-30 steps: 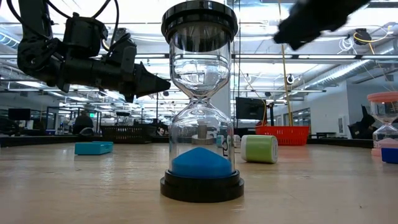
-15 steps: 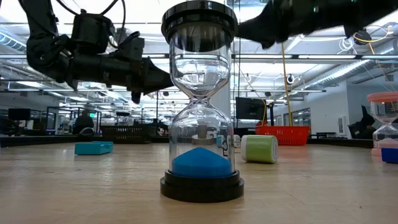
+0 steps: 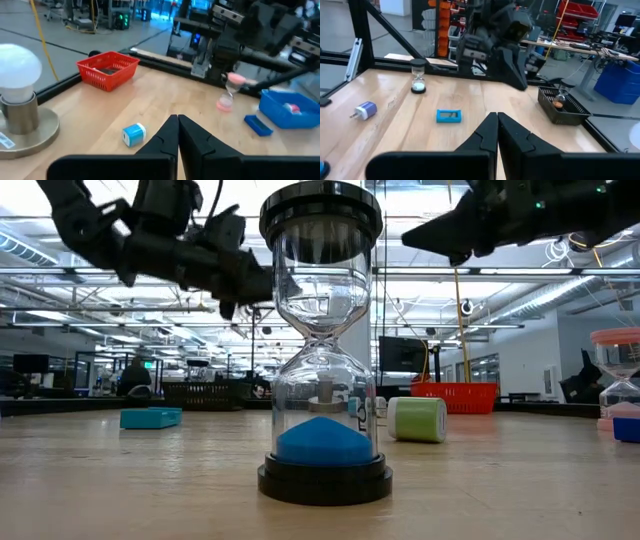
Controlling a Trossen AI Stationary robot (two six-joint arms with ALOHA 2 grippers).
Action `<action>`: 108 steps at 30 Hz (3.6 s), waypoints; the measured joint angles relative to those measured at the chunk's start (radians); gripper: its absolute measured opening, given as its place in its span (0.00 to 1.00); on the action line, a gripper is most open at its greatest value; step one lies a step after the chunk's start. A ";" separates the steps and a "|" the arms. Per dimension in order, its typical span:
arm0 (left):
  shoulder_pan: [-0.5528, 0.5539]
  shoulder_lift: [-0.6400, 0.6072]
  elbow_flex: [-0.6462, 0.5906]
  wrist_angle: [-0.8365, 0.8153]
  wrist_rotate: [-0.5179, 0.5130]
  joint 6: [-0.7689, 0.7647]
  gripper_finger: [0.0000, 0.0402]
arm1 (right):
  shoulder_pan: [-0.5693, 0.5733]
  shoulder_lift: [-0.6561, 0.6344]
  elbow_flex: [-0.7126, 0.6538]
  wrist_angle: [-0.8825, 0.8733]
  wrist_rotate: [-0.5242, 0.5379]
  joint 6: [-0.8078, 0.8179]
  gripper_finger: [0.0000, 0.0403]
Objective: Pick & Place Office items
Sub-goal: Put the white hourglass into the black bin
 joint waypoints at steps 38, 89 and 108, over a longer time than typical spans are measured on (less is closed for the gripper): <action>-0.670 -0.041 0.817 -1.975 -0.109 -1.224 0.20 | -0.067 -0.082 -0.125 0.030 0.097 -0.130 0.00; -0.857 -0.036 0.519 -1.954 0.051 -1.864 0.79 | -0.106 -0.082 -0.125 0.041 0.094 -0.106 0.00; -0.704 0.148 0.519 -1.746 -0.064 -1.228 0.79 | -0.106 -0.082 -0.125 0.037 0.094 -0.106 0.00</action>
